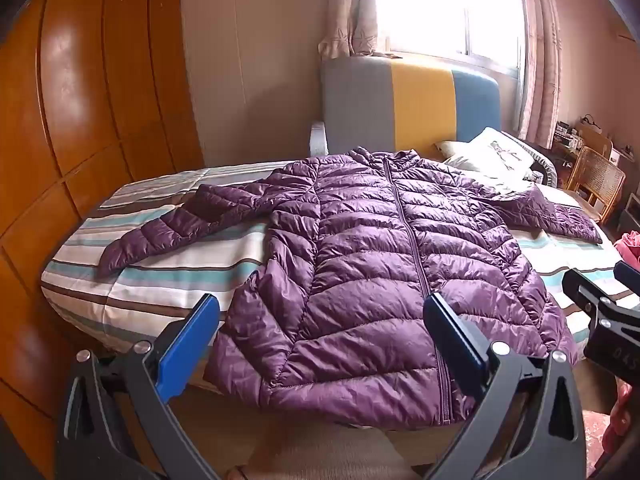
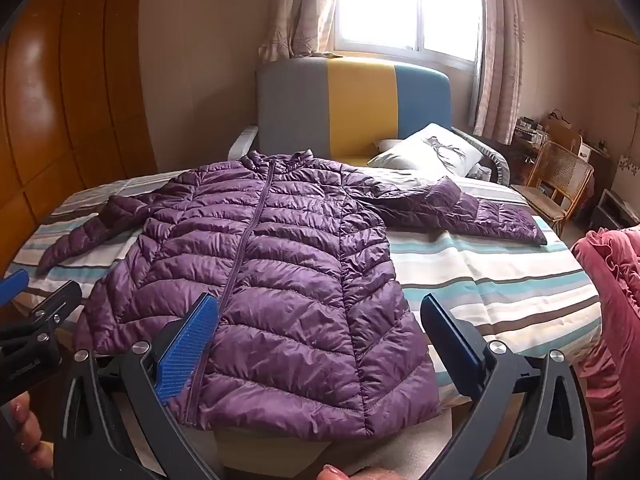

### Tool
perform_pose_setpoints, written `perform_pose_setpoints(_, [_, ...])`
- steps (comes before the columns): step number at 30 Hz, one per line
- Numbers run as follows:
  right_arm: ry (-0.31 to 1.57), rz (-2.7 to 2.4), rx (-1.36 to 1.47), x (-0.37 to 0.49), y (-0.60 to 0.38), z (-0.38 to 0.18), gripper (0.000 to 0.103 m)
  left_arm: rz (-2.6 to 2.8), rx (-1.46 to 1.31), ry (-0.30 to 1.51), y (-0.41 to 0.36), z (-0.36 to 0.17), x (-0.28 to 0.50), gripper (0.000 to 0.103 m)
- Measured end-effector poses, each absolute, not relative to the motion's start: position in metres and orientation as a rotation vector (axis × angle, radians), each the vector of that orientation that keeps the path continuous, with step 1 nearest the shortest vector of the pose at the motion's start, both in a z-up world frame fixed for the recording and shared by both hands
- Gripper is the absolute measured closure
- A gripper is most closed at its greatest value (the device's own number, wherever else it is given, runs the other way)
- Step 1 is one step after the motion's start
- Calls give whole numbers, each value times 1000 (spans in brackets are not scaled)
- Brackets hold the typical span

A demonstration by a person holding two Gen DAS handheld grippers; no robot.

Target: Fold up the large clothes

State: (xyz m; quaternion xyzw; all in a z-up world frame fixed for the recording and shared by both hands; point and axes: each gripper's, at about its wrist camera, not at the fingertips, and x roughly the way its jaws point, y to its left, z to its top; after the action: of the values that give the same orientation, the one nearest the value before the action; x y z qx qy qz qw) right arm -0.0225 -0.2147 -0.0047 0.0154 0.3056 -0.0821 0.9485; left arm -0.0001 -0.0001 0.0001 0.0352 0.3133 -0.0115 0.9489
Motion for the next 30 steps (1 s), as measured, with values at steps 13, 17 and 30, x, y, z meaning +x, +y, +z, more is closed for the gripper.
perform_pose_setpoints(13, [615,-165,32,-23,-215,-6,3,-25,67,641,0,0,-1,2])
perform_pose_setpoints(17, [618,-164,35,-22,-216,-6,3,-26,63,645,0,0,0,2])
perform_pose_setpoints(30, [624,-166,35,-20,-214,-5,3,-26,63,650,-7,-7,-3,2])
